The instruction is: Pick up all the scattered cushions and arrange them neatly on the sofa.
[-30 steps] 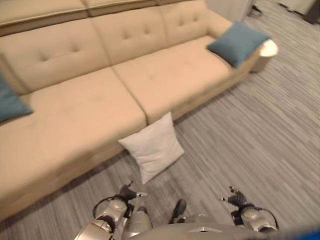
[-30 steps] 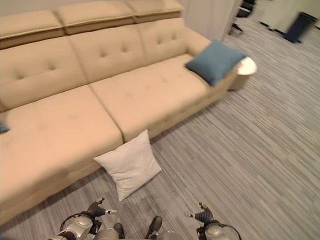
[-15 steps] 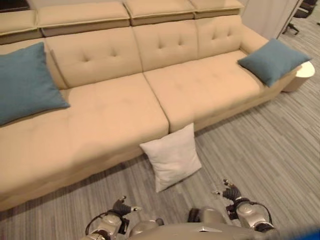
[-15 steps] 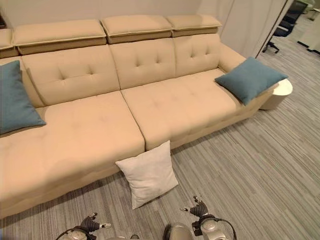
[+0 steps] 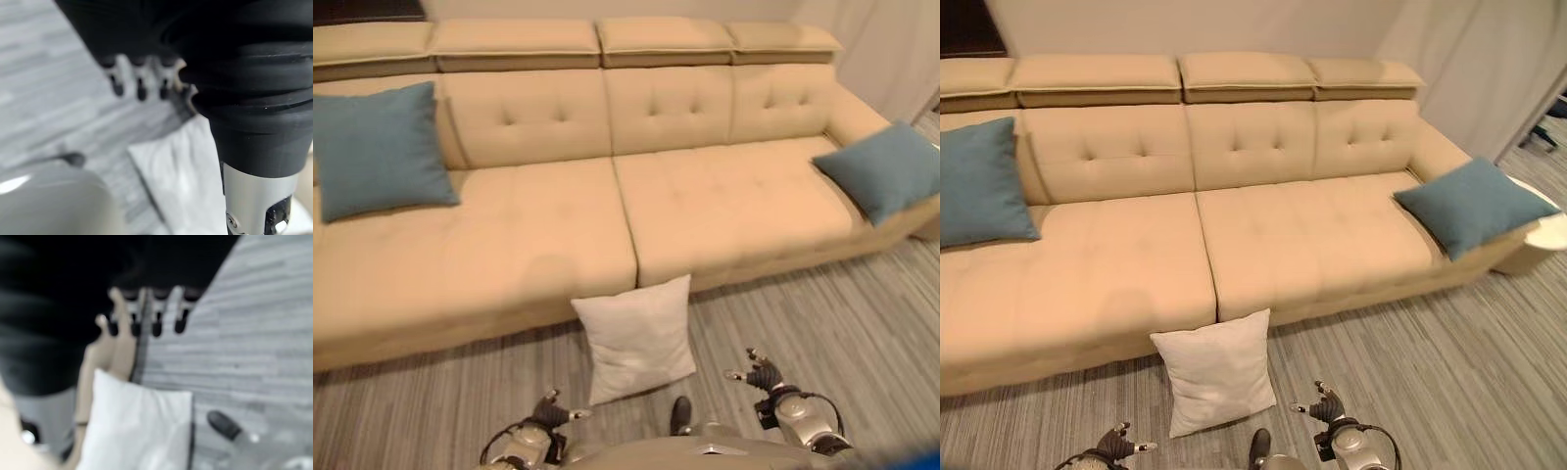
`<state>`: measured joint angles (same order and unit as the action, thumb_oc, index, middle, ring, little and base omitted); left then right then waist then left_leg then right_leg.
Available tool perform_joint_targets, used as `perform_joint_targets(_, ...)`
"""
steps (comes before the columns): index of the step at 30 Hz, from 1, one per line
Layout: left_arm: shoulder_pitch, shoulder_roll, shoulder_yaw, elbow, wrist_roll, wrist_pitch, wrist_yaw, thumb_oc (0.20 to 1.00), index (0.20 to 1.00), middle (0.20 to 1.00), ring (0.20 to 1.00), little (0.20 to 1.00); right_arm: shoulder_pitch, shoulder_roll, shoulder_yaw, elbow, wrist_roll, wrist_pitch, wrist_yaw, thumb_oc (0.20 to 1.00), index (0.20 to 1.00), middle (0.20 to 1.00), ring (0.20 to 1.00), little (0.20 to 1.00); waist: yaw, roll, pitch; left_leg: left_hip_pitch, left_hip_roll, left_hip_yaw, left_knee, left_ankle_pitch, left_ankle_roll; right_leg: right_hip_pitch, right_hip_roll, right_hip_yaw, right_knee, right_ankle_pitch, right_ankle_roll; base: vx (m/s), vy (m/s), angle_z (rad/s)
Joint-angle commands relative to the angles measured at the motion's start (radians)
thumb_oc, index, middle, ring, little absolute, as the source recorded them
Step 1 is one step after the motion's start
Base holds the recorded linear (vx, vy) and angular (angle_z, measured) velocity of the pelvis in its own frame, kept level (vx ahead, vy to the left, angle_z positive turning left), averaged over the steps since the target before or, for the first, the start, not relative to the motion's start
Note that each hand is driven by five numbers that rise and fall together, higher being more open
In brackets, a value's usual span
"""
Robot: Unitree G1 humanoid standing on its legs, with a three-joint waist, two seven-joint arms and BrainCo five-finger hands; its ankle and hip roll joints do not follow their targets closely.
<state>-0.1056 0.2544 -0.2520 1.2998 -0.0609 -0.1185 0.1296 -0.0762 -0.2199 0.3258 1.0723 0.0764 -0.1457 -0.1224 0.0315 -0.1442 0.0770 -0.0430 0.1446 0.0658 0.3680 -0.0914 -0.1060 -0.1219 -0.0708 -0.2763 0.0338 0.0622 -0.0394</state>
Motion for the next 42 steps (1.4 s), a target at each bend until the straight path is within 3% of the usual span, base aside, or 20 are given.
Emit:
perform_joint_targets(1,0.001,-0.015,-0.021,-0.011,-0.006,-0.01,0.002,1.0,1.0,1.0,1.0,1.0,0.0,-0.037,0.003,-0.015,0.029,-0.029,-0.017,1.0,1.0,1.0,1.0,1.0,-0.03,0.004,0.02,-0.015,0.004,0.11,-0.111,0.046,0.064,0.042,-0.028,0.054,0.028,-0.017,0.107,0.01,-0.089,0.33)
perform_joint_targets(4,-0.007,-0.02,-0.035,-0.017,0.0,-0.008,0.001,1.0,1.0,1.0,1.0,1.0,0.01,-0.04,-0.014,0.009,0.042,-0.028,-0.015,1.0,1.0,1.0,1.0,1.0,-0.038,0.014,0.013,-0.013,-0.035,0.149,-0.235,0.046,0.069,0.051,-0.03,0.017,0.01,-0.028,0.113,0.03,0.013,0.58)
perform_joint_targets(5,-0.012,-0.019,-0.041,-0.02,0.003,-0.008,0.002,1.0,1.0,1.0,1.0,1.0,0.016,-0.037,-0.02,0.015,0.047,-0.029,-0.018,1.0,1.0,1.0,1.0,1.0,-0.035,0.029,0.01,-0.035,-0.068,0.16,-0.338,0.105,0.071,0.054,-0.023,-0.01,-0.001,-0.037,0.115,0.11,0.079,0.78)
perform_joint_targets(6,-0.014,-0.016,-0.037,-0.024,0.002,-0.009,0.004,1.0,1.0,1.0,1.0,1.0,0.012,-0.036,-0.018,0.025,0.045,-0.03,-0.023,1.0,1.0,1.0,1.0,1.0,-0.018,0.032,0.019,-0.097,-0.079,0.151,-0.352,0.152,0.066,0.061,-0.012,-0.008,0.0,-0.052,0.111,0.16,0.093,0.5)
perform_joint_targets(7,-0.013,-0.014,-0.034,-0.022,0.0,-0.01,0.004,1.0,1.0,1.0,1.0,1.0,0.009,-0.033,-0.014,0.027,0.045,-0.029,-0.023,1.0,1.0,1.0,1.0,1.0,-0.005,0.03,0.026,-0.13,-0.083,0.136,-0.333,0.164,0.062,0.068,-0.008,0.003,0.003,-0.06,0.108,0.11,0.046,0.21)
perform_joint_targets(11,0.004,-0.008,-0.015,-0.005,-0.006,-0.007,0.005,1.0,1.0,1.0,1.0,1.0,0.006,-0.022,-0.005,0.022,0.032,-0.027,-0.021,1.0,1.0,1.0,1.0,1.0,0.005,0.027,0.026,-0.11,-0.097,0.108,-0.336,0.144,0.076,0.08,-0.01,0.022,0.024,-0.076,0.116,0.15,0.123,-0.22)
perform_joint_targets(15,0.014,0.008,-0.002,0.007,0.0,-0.005,0.0,1.0,1.0,1.0,1.0,1.0,-0.01,0.0,0.004,-0.002,0.025,-0.029,-0.011,1.0,1.0,1.0,1.0,1.0,0.025,0.021,0.024,-0.07,-0.113,0.137,-0.32,0.102,0.121,0.069,-0.072,0.039,0.174,-0.086,0.144,0.19,0.246,-0.3)
perform_joint_targets(18,0.005,0.023,-0.003,-0.011,-0.004,-0.009,0.004,1.0,1.0,1.0,1.0,1.0,-0.029,0.008,0.015,-0.008,0.027,-0.028,-0.011,1.0,1.0,1.0,1.0,1.0,0.029,0.022,0.047,-0.035,-0.128,0.147,-0.293,0.065,0.155,0.01,-0.111,0.058,0.325,-0.014,0.16,0.12,0.211,-0.36)
perform_joint_targets(20,-0.006,0.034,-0.009,-0.016,-0.007,-0.01,0.007,1.0,1.0,1.0,1.0,1.0,-0.028,0.012,0.013,-0.015,0.036,-0.03,-0.01,1.0,1.0,1.0,1.0,1.0,0.019,0.031,0.057,-0.008,-0.136,0.121,-0.287,0.046,0.167,-0.034,-0.105,0.091,0.368,-0.001,0.152,0.18,0.164,-0.28)
perform_joint_targets(22,-0.011,0.037,-0.009,-0.029,-0.014,-0.017,0.01,1.0,1.0,1.0,1.0,1.0,-0.026,0.004,0.014,-0.017,0.037,-0.033,-0.007,1.0,1.0,1.0,1.0,1.0,-0.001,0.03,0.055,0.013,-0.158,0.084,-0.301,0.042,0.165,-0.068,-0.064,0.14,0.259,0.006,0.147,0.24,0.063,0.21)
perform_joint_targets(24,-0.026,0.036,-0.011,-0.029,-0.014,-0.022,0.013,1.0,1.0,1.0,1.0,1.0,-0.035,0.001,0.013,-0.015,0.037,-0.033,-0.01,1.0,1.0,1.0,1.0,1.0,-0.011,0.027,0.066,0.024,-0.174,0.056,-0.304,0.032,0.161,-0.082,-0.054,0.17,0.162,0.027,0.158,0.2,-0.01,0.72)
perform_joint_targets(25,-0.039,0.042,-0.015,-0.039,-0.015,-0.027,0.02,1.0,1.0,1.0,1.0,1.0,-0.033,-0.005,0.018,-0.033,0.034,-0.034,-0.013,1.0,1.0,1.0,1.0,1.0,-0.018,0.026,0.08,0.015,-0.181,0.031,-0.288,0.027,0.159,-0.094,-0.048,0.189,0.166,0.027,0.162,0.15,-0.043,0.69)
perform_joint_targets(33,-0.071,0.049,-0.014,-0.095,-0.049,-0.04,0.038,1.0,1.0,1.0,1.0,1.0,-0.051,-0.051,0.024,-0.088,0.021,-0.049,-0.032,1.0,1.0,1.0,1.0,1.0,-0.001,0.017,0.087,-0.052,-0.174,0.007,-0.264,0.039,0.129,-0.051,-0.047,0.131,0.089,0.003,0.139,0.01,-0.082,0.33)
perform_joint_targets(42,-0.065,0.028,-0.029,-0.106,-0.06,-0.04,0.049,1.0,1.0,1.0,1.0,1.0,-0.084,-0.054,0.038,-0.089,0.009,-0.045,-0.036,1.0,1.0,1.0,1.0,1.0,0.004,0.009,0.094,-0.068,-0.184,0.013,-0.267,0.038,0.15,-0.088,-0.047,0.171,0.09,0.037,0.164,-0.02,0.031,-0.17)
